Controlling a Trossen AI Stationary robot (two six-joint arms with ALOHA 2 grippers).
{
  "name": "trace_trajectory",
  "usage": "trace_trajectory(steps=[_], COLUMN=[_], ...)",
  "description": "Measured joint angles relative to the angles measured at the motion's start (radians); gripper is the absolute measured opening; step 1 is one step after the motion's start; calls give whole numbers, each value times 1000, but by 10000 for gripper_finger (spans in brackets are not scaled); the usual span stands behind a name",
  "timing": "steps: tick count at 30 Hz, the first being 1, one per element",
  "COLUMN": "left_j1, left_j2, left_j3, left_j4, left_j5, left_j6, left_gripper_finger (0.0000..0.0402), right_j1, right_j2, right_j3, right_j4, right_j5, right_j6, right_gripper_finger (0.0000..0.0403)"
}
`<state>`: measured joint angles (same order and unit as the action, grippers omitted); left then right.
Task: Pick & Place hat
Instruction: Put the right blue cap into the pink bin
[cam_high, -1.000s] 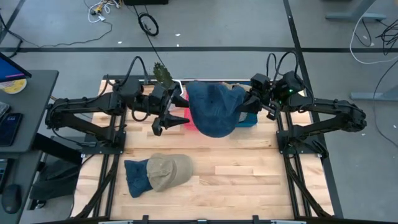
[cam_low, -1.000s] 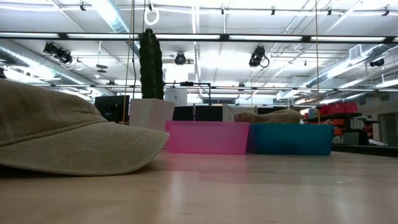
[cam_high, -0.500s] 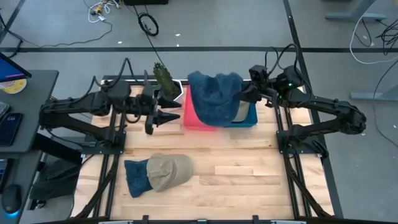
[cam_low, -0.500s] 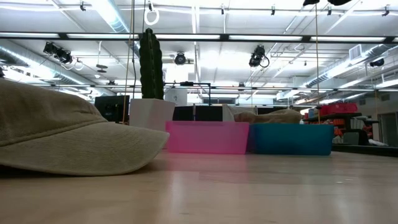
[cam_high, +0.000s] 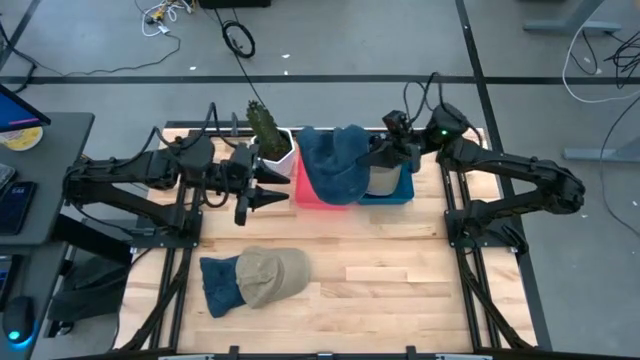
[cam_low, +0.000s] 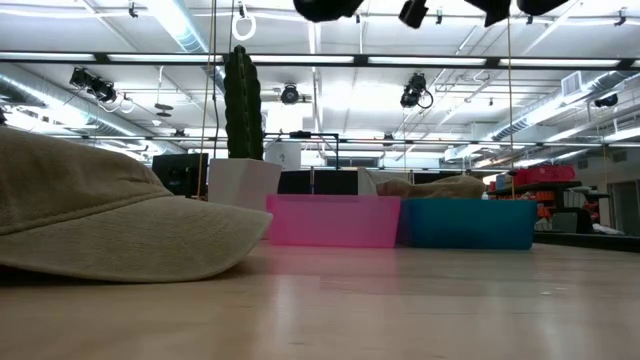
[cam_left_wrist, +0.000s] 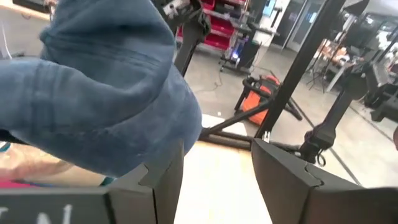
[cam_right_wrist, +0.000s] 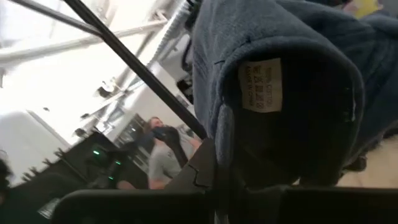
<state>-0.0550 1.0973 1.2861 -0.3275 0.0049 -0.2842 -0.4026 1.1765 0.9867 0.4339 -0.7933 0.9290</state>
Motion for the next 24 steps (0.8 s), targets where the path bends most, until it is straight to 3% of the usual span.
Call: trace_trajectory(steps=[4, 8, 12, 17, 24], left_j1=[-22, -51, -78, -85, -62], left_j2=[0, 0, 0, 0, 0], left_j3=[0, 0, 0, 0, 0], left_j4=[-21, -50, -74, -75, -78], left_j5=[-15, -40, -76, -97, -98], left_j6=[0, 0, 2, 20, 42], left_gripper_finger=[186, 180, 176, 176, 176], right_j1=[0, -15, -51, -98, -98], right_j2=[31, 41, 41, 67, 133], right_j3=[-2, -91, -241, -394, -433], right_j4=[-76, -56, 149, 381, 520], right_j5=[0, 4, 41, 153, 212], right_j6=[-70, -47, 82, 354, 474], right_gripper_finger=[7, 7, 8, 7, 5])
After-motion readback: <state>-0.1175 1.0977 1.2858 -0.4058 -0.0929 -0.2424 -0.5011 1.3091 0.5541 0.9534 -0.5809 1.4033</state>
